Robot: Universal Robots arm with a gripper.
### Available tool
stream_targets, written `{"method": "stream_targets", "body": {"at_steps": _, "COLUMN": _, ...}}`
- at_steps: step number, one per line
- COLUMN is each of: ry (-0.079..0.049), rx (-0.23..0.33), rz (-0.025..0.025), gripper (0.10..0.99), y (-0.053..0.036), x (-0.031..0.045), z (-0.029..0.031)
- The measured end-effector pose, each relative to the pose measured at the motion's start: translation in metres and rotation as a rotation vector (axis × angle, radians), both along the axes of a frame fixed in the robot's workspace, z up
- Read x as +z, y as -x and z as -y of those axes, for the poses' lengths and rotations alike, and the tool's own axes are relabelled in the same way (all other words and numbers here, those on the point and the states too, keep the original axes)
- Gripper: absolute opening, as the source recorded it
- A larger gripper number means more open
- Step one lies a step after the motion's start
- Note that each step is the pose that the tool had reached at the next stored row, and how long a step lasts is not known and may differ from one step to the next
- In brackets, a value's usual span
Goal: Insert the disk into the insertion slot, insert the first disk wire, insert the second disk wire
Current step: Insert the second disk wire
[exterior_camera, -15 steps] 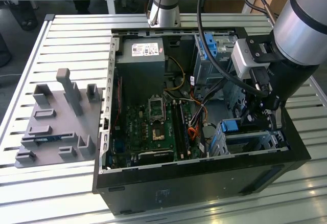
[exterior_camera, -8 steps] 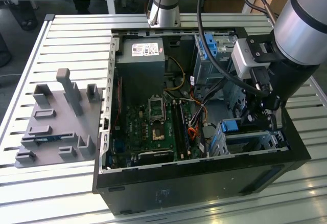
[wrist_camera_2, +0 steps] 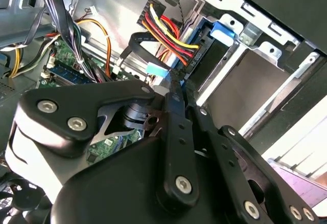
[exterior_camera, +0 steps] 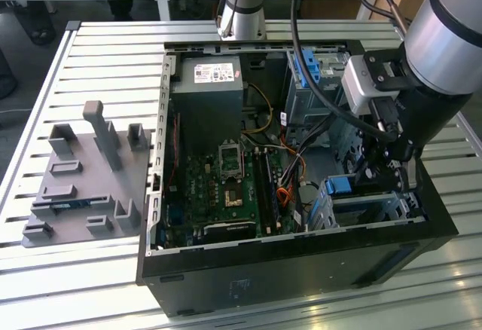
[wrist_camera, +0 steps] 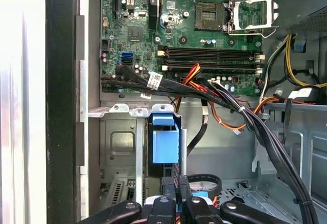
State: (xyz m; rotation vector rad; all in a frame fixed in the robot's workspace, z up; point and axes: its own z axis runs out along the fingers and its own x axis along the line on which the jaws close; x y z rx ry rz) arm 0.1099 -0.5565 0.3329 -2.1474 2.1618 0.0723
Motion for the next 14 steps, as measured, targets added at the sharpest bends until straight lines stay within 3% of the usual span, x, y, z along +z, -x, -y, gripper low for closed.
{"method": "stream_targets", "body": {"at_steps": 14, "ry": 0.0, "rx": 0.0, "rz": 0.0, "gripper": 0.149, "y": 0.0, "x": -0.0058, "z": 0.0}}
